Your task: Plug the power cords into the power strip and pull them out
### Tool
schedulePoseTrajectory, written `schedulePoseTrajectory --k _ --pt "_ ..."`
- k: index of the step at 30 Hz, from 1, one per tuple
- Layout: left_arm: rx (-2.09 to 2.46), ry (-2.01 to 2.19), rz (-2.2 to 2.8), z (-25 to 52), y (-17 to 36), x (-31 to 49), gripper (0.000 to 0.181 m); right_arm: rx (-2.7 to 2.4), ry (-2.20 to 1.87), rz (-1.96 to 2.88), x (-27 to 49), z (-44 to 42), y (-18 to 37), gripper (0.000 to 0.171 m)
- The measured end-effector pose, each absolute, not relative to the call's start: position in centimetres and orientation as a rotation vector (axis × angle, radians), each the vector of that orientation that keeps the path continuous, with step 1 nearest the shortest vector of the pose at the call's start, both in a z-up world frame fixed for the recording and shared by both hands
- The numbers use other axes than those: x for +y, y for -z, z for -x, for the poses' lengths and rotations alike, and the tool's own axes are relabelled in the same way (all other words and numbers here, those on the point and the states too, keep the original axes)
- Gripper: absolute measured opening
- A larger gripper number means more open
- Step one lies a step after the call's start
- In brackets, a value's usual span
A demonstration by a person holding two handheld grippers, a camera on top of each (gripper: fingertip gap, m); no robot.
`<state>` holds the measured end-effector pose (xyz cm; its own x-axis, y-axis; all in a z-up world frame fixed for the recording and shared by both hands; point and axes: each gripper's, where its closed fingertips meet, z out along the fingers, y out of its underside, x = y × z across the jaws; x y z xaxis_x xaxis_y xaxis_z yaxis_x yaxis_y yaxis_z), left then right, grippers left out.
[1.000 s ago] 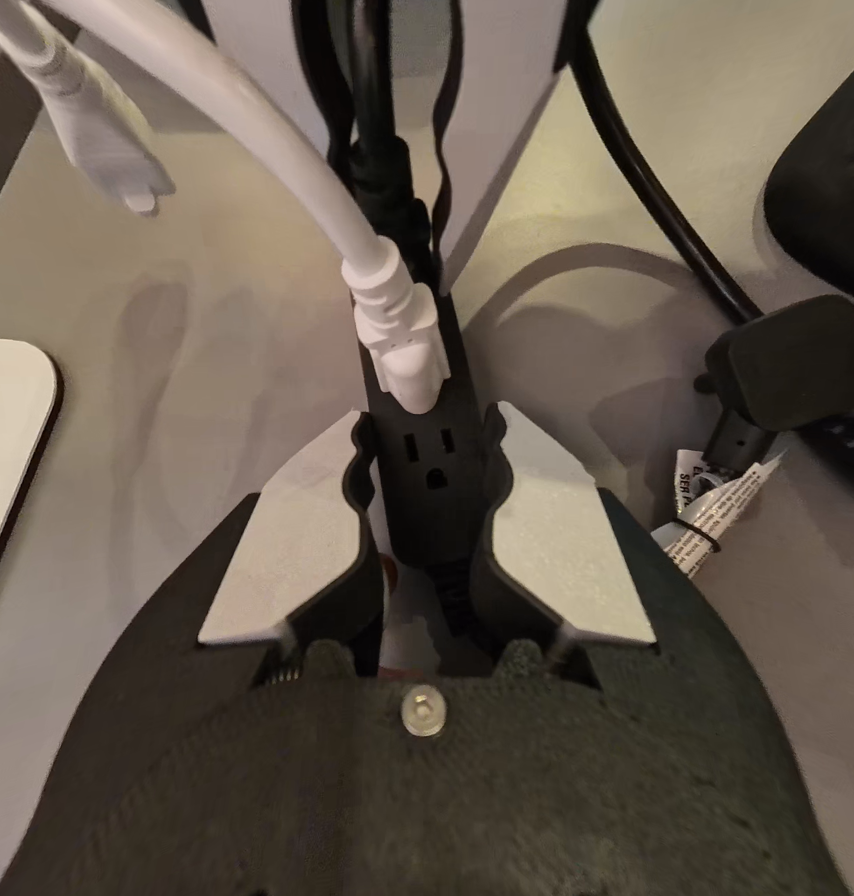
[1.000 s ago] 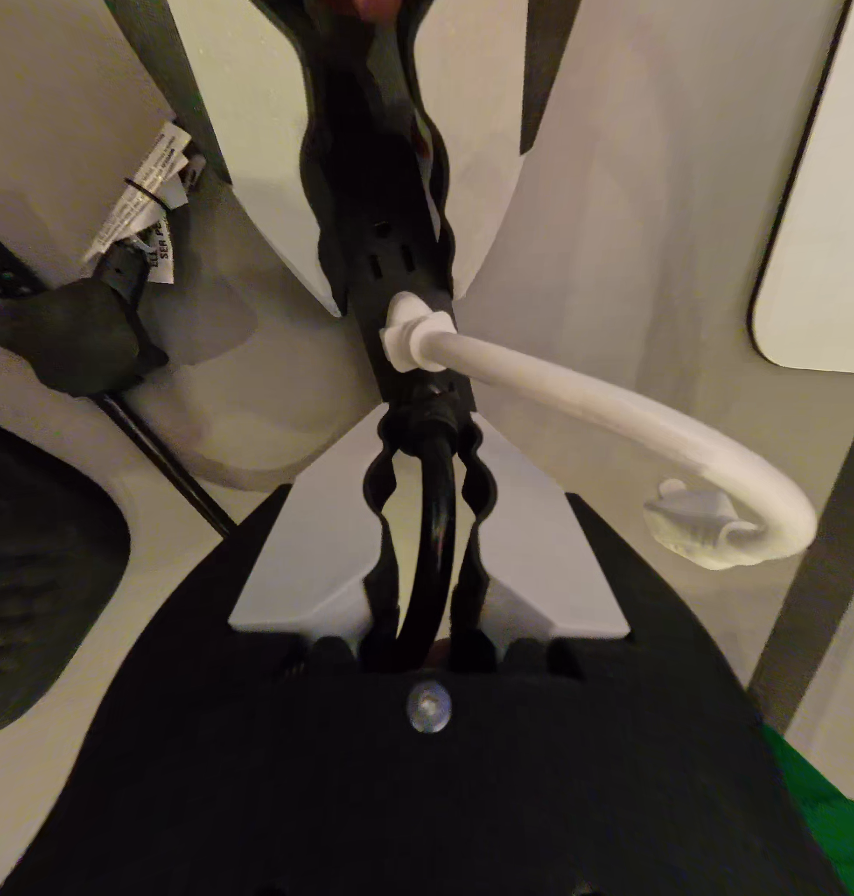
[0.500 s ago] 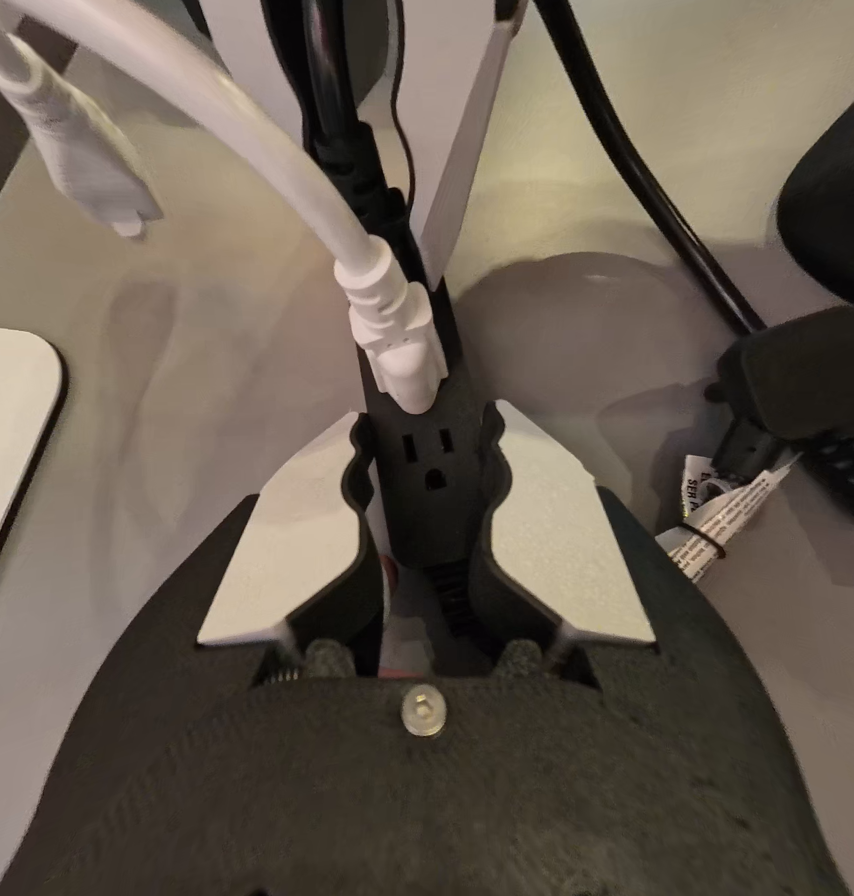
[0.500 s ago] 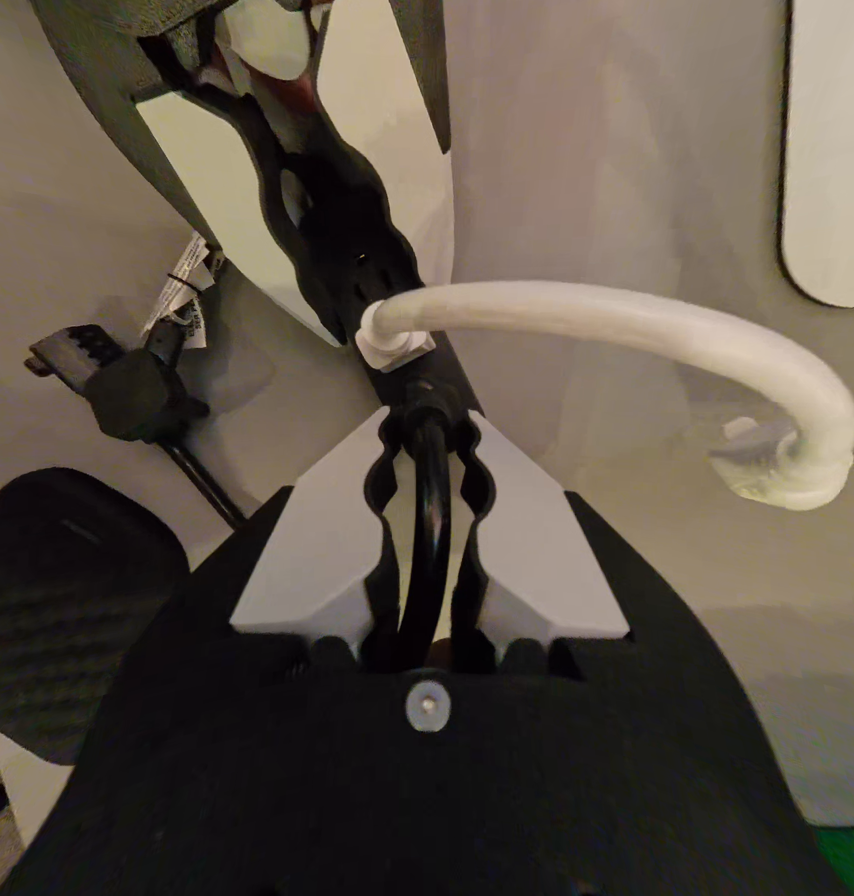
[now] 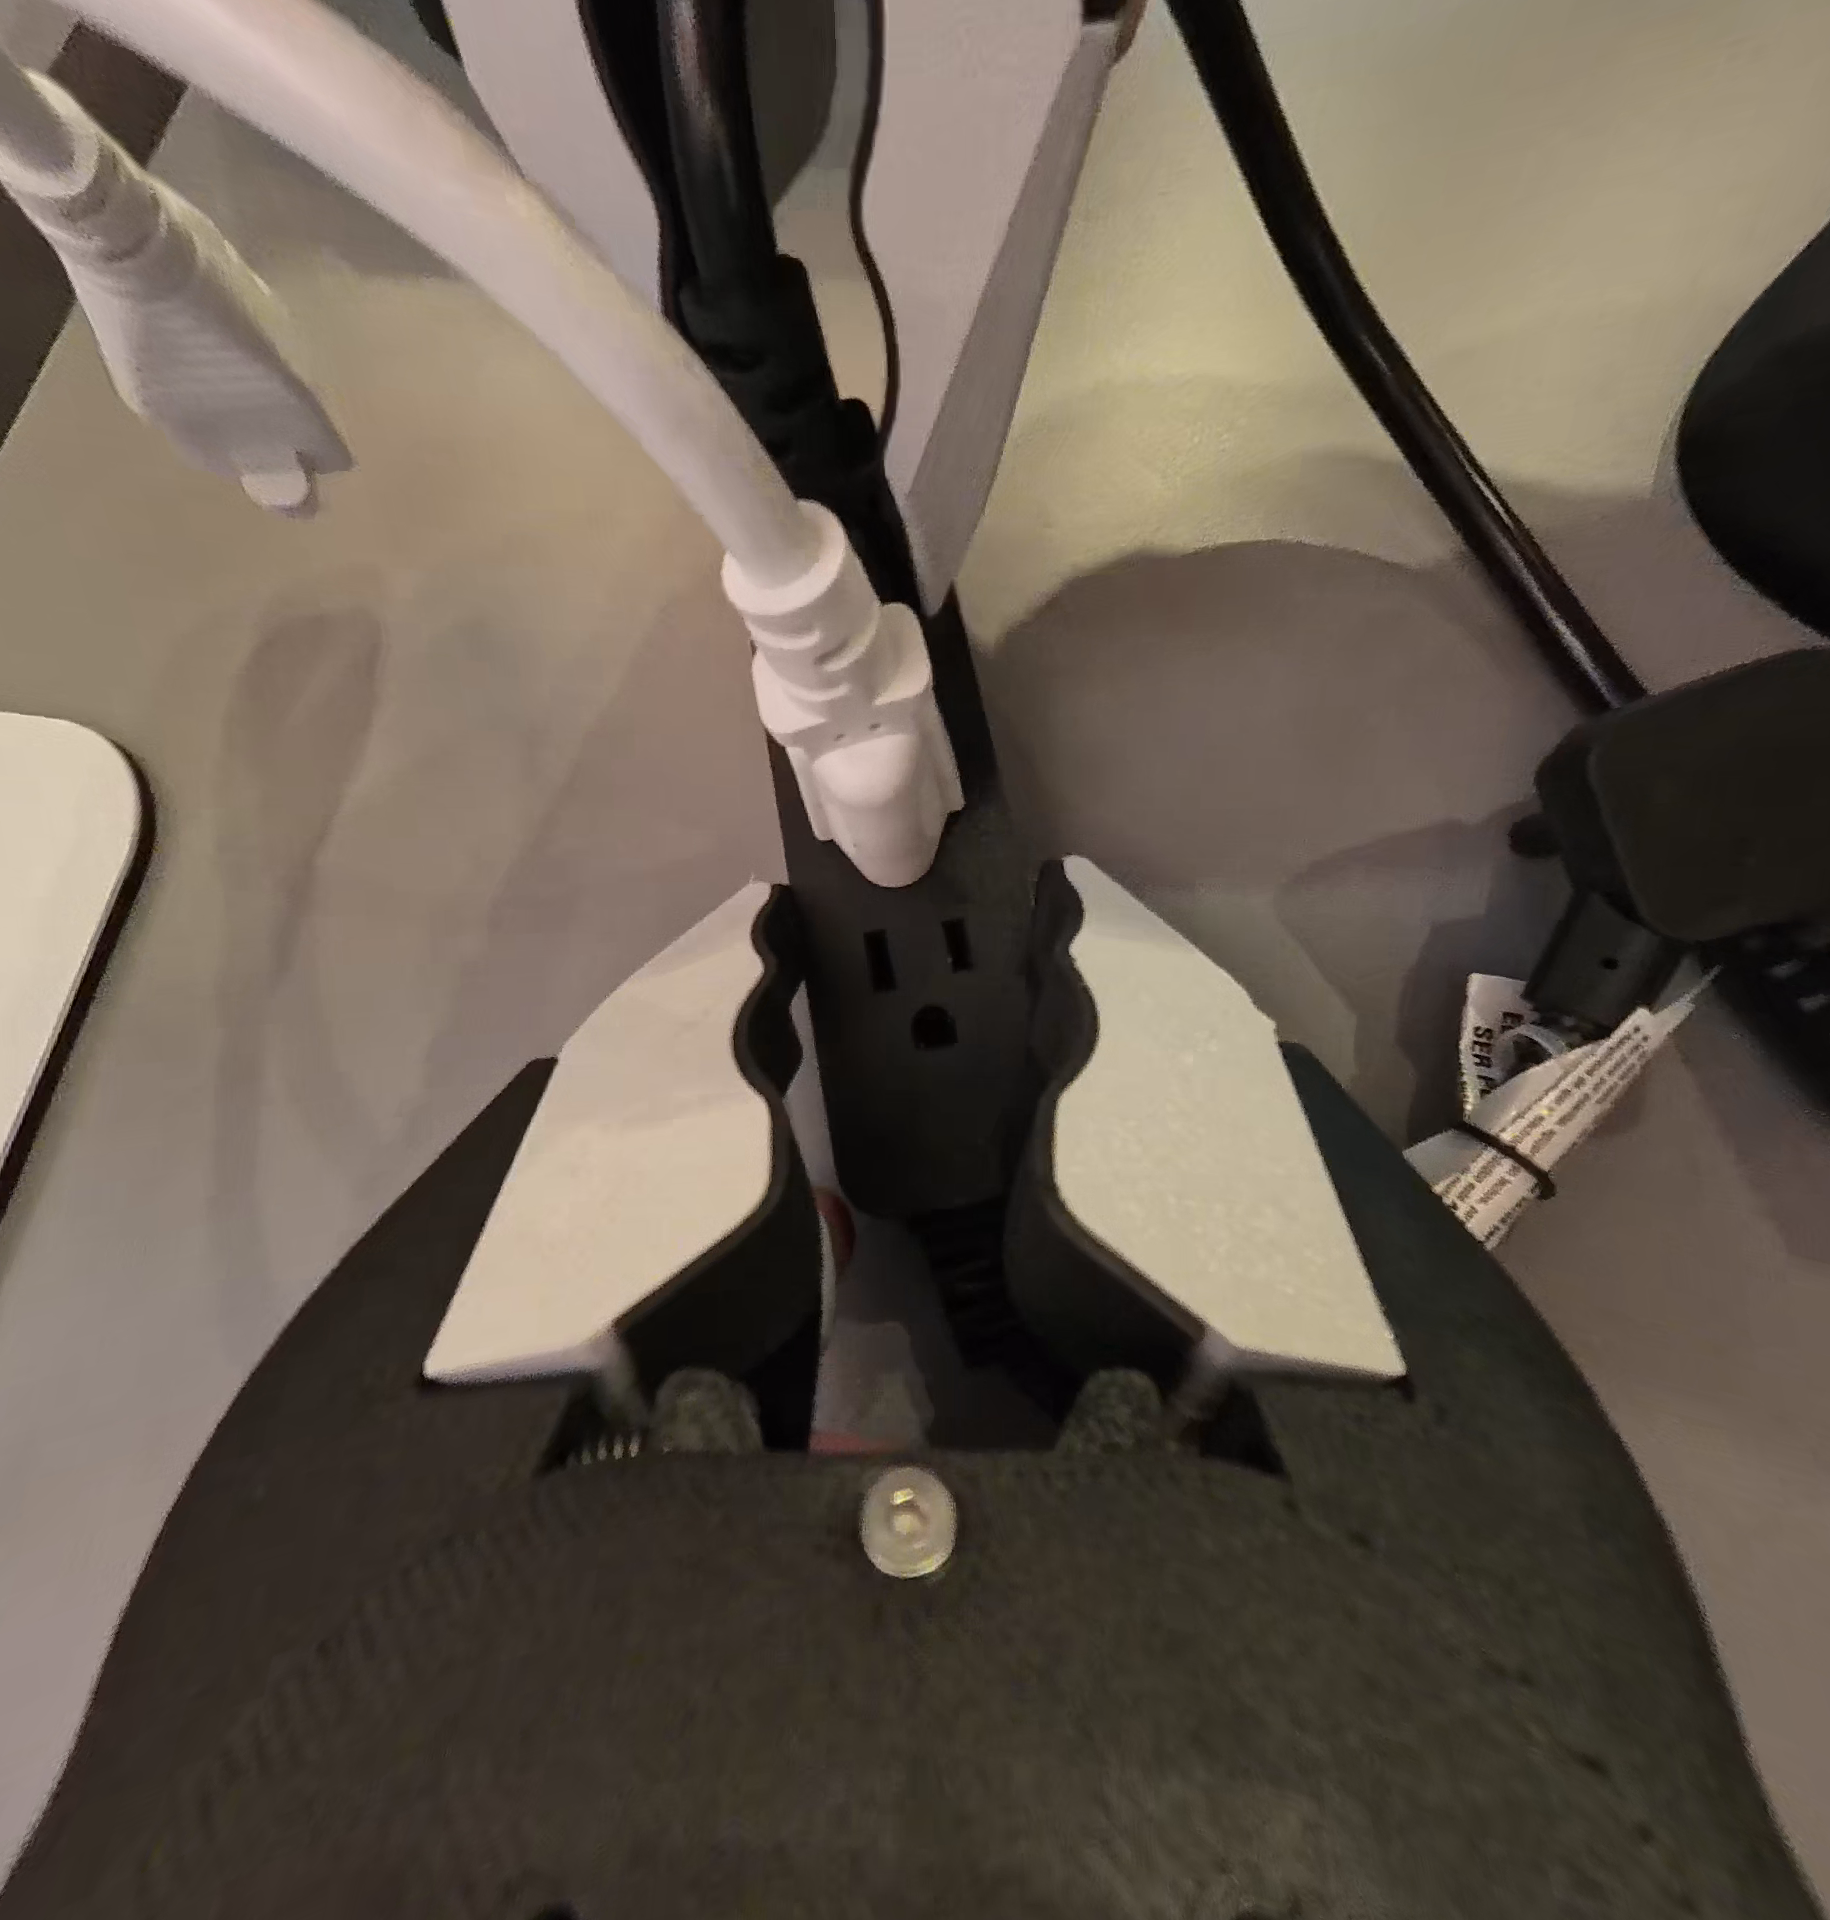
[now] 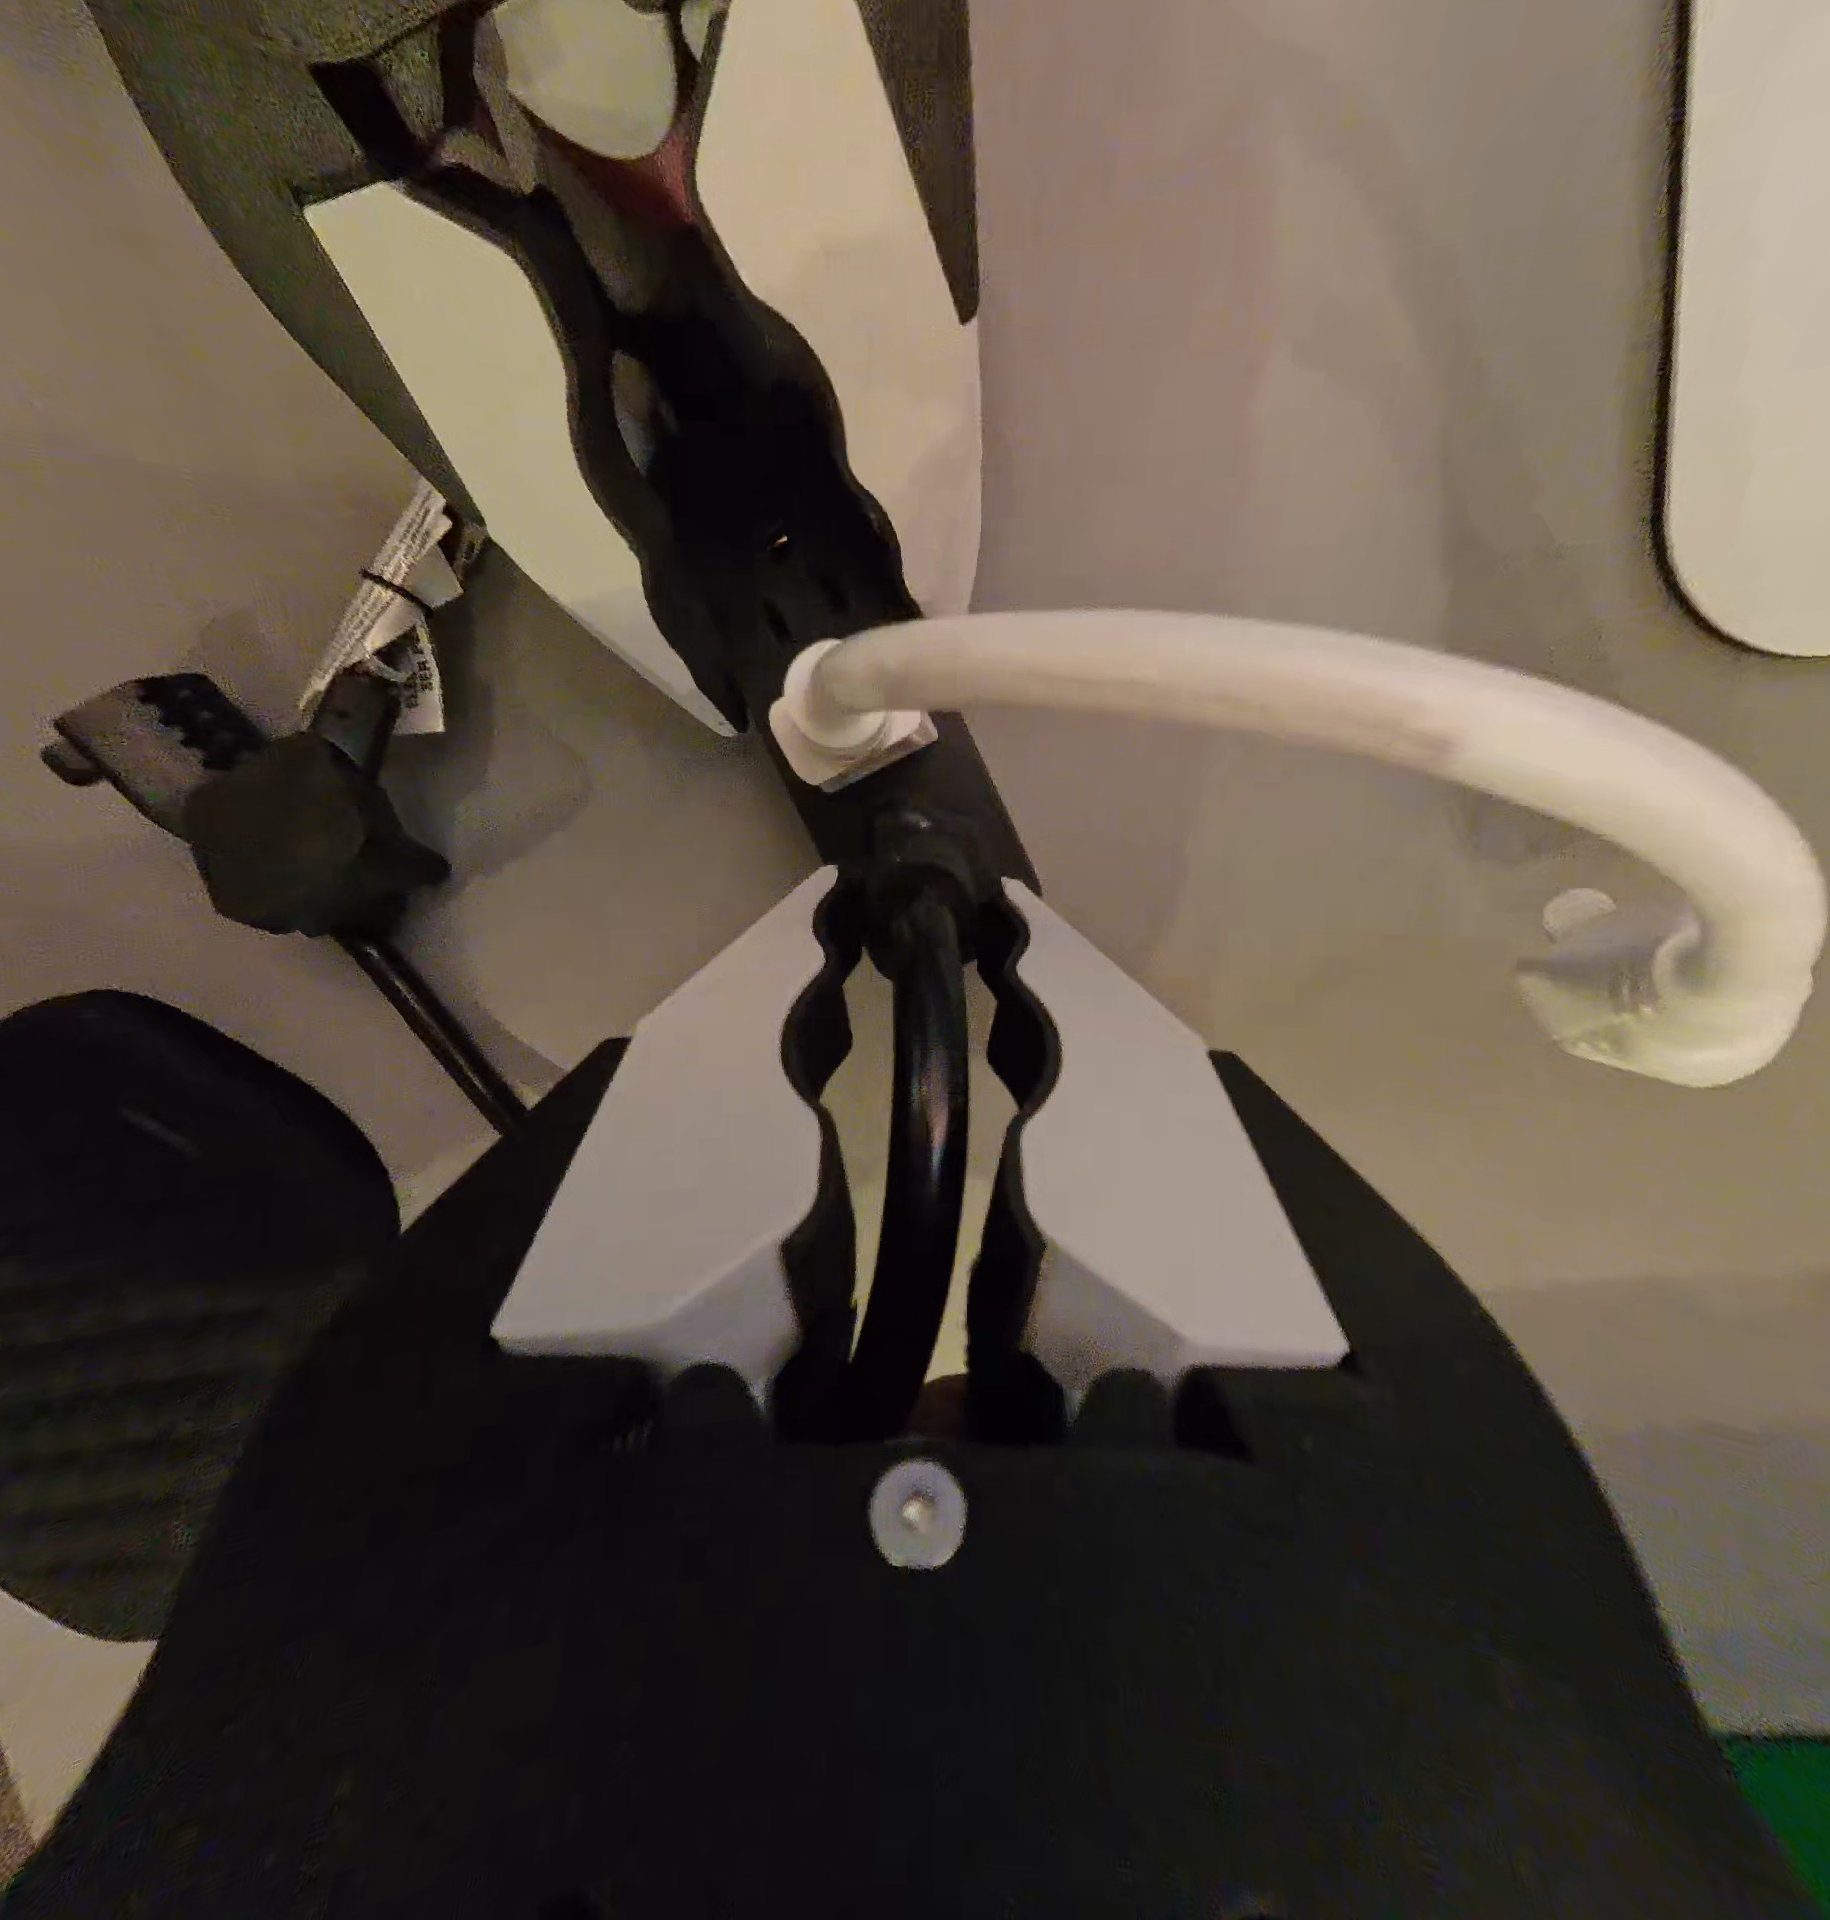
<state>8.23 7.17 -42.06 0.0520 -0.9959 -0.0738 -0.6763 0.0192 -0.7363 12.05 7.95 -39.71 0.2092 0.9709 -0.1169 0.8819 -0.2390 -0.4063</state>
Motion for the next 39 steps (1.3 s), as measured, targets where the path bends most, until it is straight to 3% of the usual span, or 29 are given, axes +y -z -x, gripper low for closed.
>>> schedulePoseTrajectory --k 8,19,24,31,36,39 --pt "1.685 0.665 1.719 -8.3 42.0 7.1 0.046 -1.722 -0.275 2.247 8.2 -11.4 39.6 0.031" --pt "1.685 0.664 1.719 -8.3 42.0 7.1 0.044 -1.644 -0.291 2.349 8.6 -11.5 39.9 0.023" --pt "1.684 0.674 1.727 -8.3 42.0 7.1 0.044 -1.742 -0.048 2.192 8.5 -11.6 39.8 0.022" --pt "1.671 0.637 1.721 -8.4 42.0 7.3 0.046 -1.496 -0.505 2.349 8.8 -11.6 39.7 0.021" --pt "1.677 0.644 1.711 -8.4 42.0 7.3 0.045 -1.8 0.027 2.128 8.4 -11.8 39.4 0.023" --pt "1.683 0.64 1.709 -8.5 42.1 7.2 0.046 -1.725 -0.103 2.176 8.2 -11.7 39.5 0.02"
